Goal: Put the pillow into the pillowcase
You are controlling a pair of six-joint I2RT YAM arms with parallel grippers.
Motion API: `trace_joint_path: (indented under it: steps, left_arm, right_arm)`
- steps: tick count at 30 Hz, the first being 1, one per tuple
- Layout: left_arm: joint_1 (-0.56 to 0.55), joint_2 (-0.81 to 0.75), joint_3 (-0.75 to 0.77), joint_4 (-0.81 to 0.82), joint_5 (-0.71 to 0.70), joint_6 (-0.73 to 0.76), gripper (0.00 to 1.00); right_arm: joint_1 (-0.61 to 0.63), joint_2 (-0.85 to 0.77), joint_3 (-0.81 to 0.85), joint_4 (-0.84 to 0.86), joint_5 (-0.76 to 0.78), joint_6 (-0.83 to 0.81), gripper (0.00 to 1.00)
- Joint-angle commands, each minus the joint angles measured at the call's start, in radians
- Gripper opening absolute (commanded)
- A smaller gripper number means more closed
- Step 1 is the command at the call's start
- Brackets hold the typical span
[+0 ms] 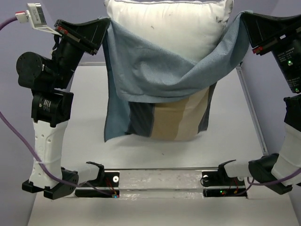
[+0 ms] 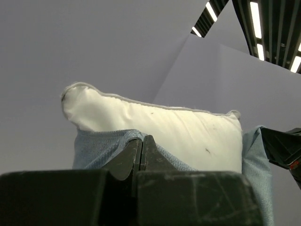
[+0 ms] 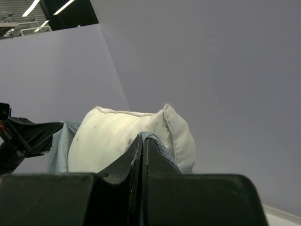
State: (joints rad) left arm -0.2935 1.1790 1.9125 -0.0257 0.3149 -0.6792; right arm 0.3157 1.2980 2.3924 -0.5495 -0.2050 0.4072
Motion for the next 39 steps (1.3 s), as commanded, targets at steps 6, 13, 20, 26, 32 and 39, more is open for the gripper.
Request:
trace_joint_path:
  steps: [6,13,20,26,32,39]
  left_arm:
    - [0.004,-0.249,-0.489,0.268,-0.099,0.037,0.0]
    - [0.007,-0.058,0.219,0.081,0.012,0.043,0.0]
    - [0.007,-0.242,-0.272,0.193,-0.151,0.085,0.0]
    - [0.008,-0.054,0.171,0.04,-0.093,0.109,0.0]
    - [0.007,-0.099,0.103,0.067,-0.106,0.112,0.0]
    - [0.008,-0.145,-0.018,0.086,-0.14,0.118,0.0]
  right_arm:
    - [0.0,-0.171,-0.602,0.26,0.071,0.0,0.0]
    - [0.0,-0.077,0.145,0.059,0.058,-0.068,0.0]
    - [0.0,-0.243,-0.39,0.232,0.041,-0.016,0.0]
    - [0.0,-0.082,0.049,0.097,0.064,-0.047,0.0]
    - [0.0,-0.256,-0.124,0.193,0.052,-0.025,0.0]
    - [0.0,-0.19,-0.216,0.158,0.049,-0.038,0.0]
